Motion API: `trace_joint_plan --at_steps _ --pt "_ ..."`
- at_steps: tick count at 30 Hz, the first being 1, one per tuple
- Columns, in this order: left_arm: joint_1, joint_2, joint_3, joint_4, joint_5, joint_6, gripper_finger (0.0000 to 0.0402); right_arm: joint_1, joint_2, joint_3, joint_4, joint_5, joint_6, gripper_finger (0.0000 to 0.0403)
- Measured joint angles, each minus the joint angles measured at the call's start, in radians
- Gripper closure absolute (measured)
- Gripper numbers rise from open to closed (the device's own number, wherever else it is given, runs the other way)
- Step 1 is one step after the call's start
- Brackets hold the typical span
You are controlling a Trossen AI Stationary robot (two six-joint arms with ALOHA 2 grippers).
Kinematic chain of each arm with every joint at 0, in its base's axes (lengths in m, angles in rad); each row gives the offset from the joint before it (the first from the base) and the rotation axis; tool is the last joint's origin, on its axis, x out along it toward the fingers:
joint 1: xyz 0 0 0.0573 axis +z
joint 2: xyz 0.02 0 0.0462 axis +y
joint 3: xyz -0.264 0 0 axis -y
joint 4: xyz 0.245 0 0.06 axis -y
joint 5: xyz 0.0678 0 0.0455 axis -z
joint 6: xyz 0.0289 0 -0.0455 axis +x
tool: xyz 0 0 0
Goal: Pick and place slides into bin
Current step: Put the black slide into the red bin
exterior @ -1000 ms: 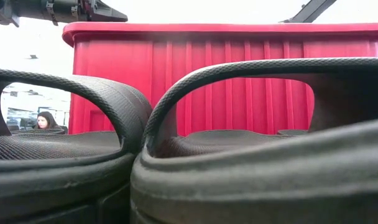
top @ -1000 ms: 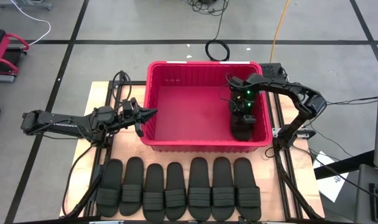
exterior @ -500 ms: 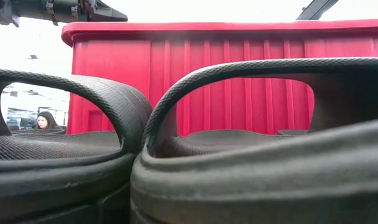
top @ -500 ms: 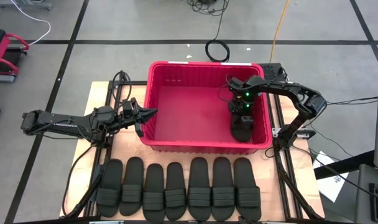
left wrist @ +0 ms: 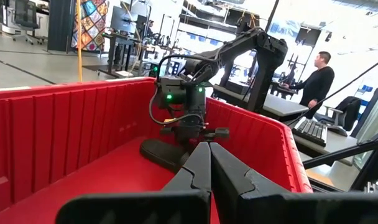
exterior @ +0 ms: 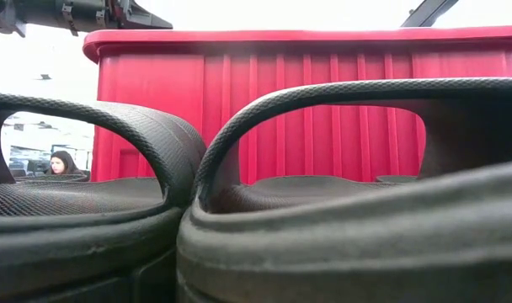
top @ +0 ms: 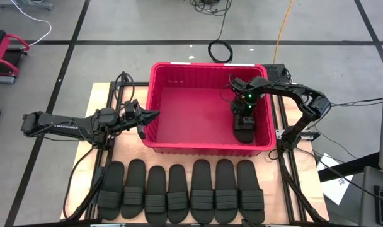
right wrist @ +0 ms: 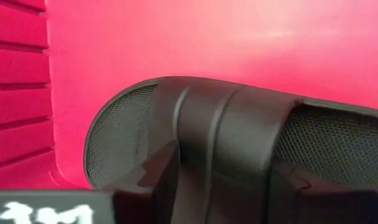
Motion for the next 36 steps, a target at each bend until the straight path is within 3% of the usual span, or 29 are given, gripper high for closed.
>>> trace_joint_plan --at_steps 12,21,36 --pt "0.0 0.0 0.0 -0.001 0.001 0.001 0.0401 0.005 -0.089 0.0 -0.003 0.027 0.056 0.0206" --pt "0.0 0.0 0.0 -0.001 0.002 0.019 0.0401 0.006 -0.111 0.002 -0.058 -0.039 0.053 0.0205" --pt "0.0 0.0 0.0 -0.003 0.005 0.024 0.0401 0.006 -0.114 0.001 -0.084 0.077 0.139 0.0206"
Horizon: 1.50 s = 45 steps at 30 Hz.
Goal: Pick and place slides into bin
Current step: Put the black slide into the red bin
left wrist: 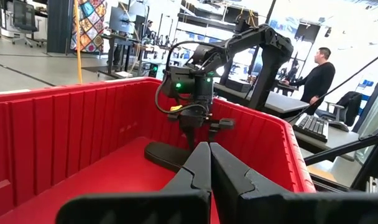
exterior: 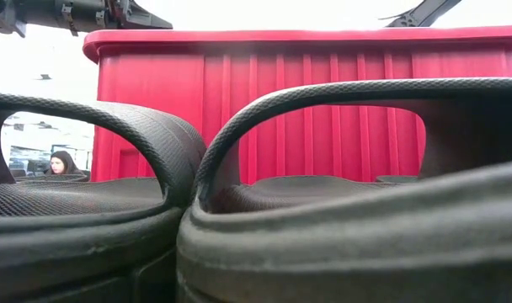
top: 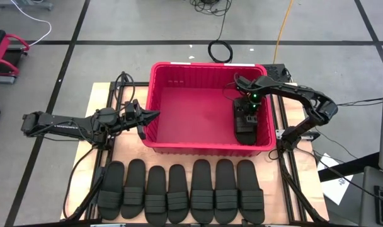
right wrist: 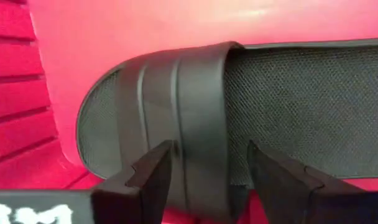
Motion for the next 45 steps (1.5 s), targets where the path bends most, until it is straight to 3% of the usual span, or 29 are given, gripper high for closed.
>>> trace_joint_plan --at_steps 11,15,17,23,41,45 --pt "0.0 0.0 0.0 -0.001 0.0 -0.015 0.0401 0.007 -0.06 0.121 0.05 -0.01 0.063 0.0206" --pt "0.0 0.0 0.0 -0.005 -0.001 -0.019 0.0401 0.041 -0.091 0.164 0.157 -0.084 0.077 0.0219" --pt "0.0 0.0 0.0 -0.008 -0.001 -0.019 0.0401 0.07 -0.092 0.166 0.216 -0.082 0.082 0.0247" --pt "0.0 0.0 0.0 -0.027 -0.005 -0.028 0.0401 0.142 -0.011 0.166 0.233 -0.084 0.072 0.0389" --pt "0.0 0.0 0.0 -0.03 -0.005 -0.024 0.0401 0.165 0.155 0.164 0.056 -0.049 0.007 0.0402" --pt "0.0 0.0 0.0 -0.039 -0.005 -0.022 0.0401 0.165 0.154 0.164 0.032 0.037 -0.01 0.0403"
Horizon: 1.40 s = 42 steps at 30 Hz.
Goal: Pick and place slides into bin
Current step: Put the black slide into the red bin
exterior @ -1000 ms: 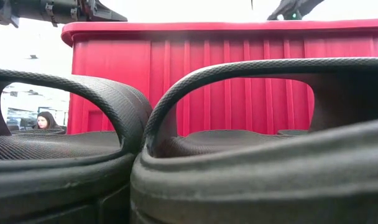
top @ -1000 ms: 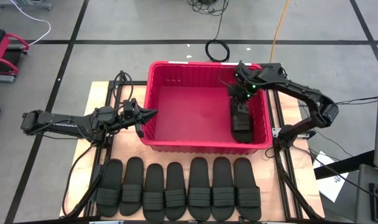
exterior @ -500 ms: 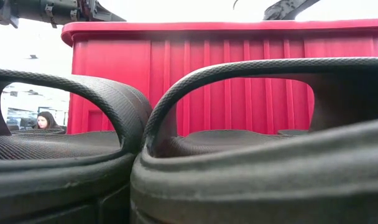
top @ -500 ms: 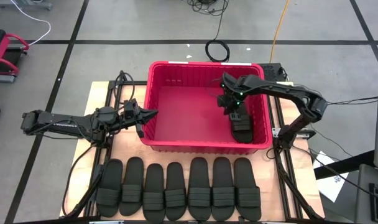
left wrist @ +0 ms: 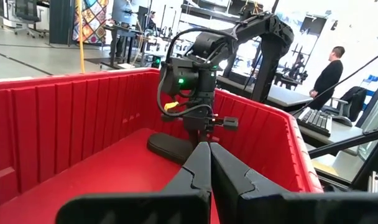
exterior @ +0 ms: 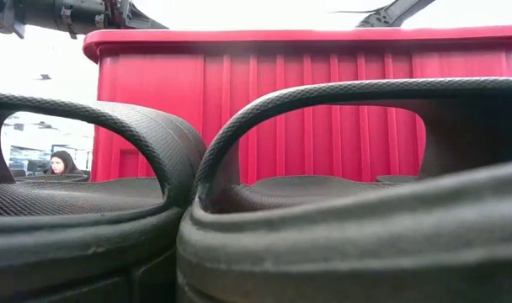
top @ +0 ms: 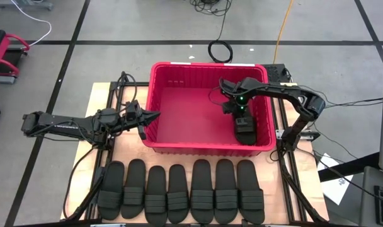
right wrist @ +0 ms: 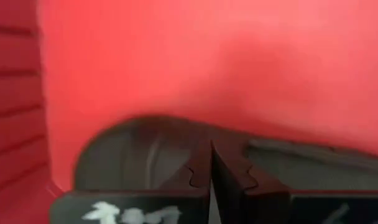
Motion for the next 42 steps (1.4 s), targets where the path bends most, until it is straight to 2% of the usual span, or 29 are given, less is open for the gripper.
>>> trace_joint_plan --at_steps 15,20,26,30,34,38,42 --pt "0.0 0.0 0.0 -0.007 0.0 -0.005 0.0401 -0.016 0.0 0.0 -0.104 0.045 -0.017 0.0403" --pt "0.0 0.0 0.0 -0.007 0.0 -0.008 0.0401 -0.015 -0.003 0.0 -0.081 0.062 0.006 0.0403" --pt "0.0 0.0 0.0 -0.007 0.0 -0.008 0.0401 -0.014 -0.07 0.003 -0.009 0.074 0.032 0.0403" --pt "0.0 0.0 0.0 -0.007 0.0 -0.005 0.0401 -0.014 -0.147 0.061 0.023 0.069 0.048 0.0403" --pt "0.0 0.0 0.0 -0.007 0.001 -0.006 0.0401 -0.014 -0.222 0.165 0.019 0.003 0.082 0.0403" --pt "0.0 0.0 0.0 -0.008 0.001 -0.006 0.0401 -0.009 -0.316 0.266 0.03 -0.156 0.158 0.0403" --pt "0.0 0.0 0.0 -0.014 0.002 -0.009 0.0401 0.021 -0.449 0.307 0.144 -0.251 0.28 0.0403"
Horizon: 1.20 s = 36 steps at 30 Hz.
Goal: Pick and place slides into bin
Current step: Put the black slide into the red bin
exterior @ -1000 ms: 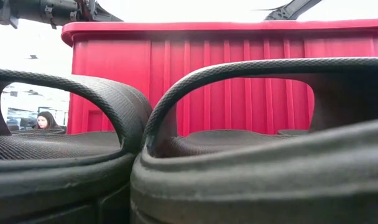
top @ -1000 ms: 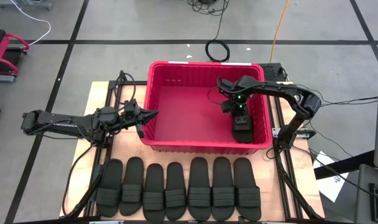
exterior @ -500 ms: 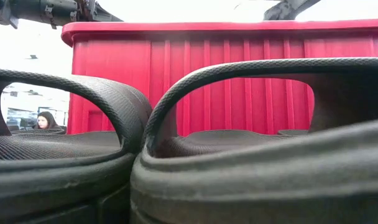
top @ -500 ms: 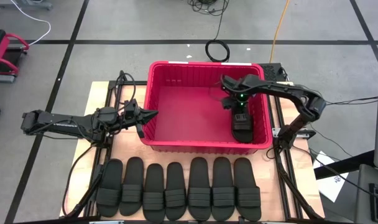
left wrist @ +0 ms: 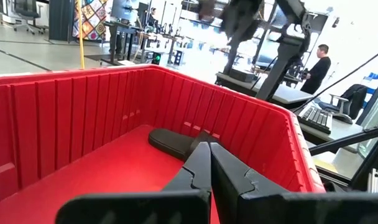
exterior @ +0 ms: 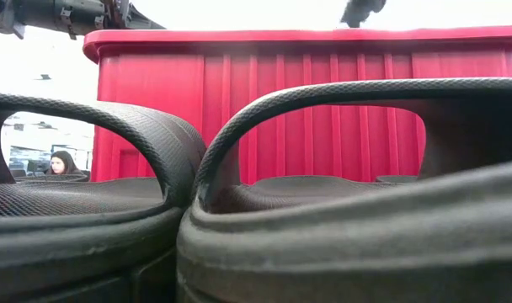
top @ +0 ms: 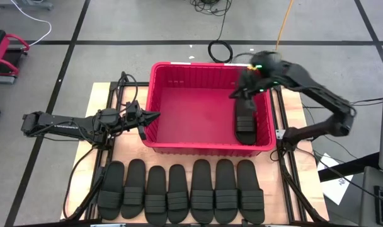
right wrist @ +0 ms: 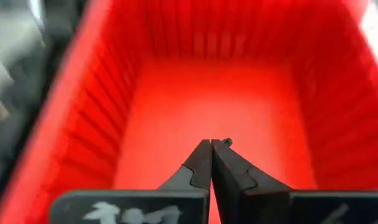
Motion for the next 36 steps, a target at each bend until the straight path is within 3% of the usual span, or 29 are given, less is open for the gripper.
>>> trace_joint_plan --at_steps 3,7,12,20,23,29,36 --pt "0.0 0.0 0.0 -0.015 0.009 -0.001 0.0401 0.019 -0.104 0.001 0.147 -0.077 0.116 0.0403" --pt "0.0 0.0 0.0 -0.044 0.01 -0.002 0.0401 0.05 -0.205 0.002 0.222 -0.069 0.263 0.0403" --pt "0.0 0.0 0.0 -0.05 0.01 -0.002 0.0401 0.167 -0.287 -0.082 0.246 0.067 0.407 0.0403" --pt "0.0 0.0 0.0 -0.048 0.01 -0.009 0.0401 0.501 -0.442 -0.451 0.656 0.273 0.616 0.0403" --pt "0.0 0.0 0.0 -0.048 0.015 -0.013 0.0401 0.656 -0.472 -0.553 0.741 0.402 0.668 0.0403" --pt "0.0 0.0 0.0 -0.048 0.072 0.028 0.0401 0.936 -0.47 -0.556 0.618 0.705 0.764 0.0403" --pt "0.0 0.0 0.0 -0.036 0.079 0.043 0.0401 1.097 -0.412 -0.352 0.29 0.784 0.81 0.0403"
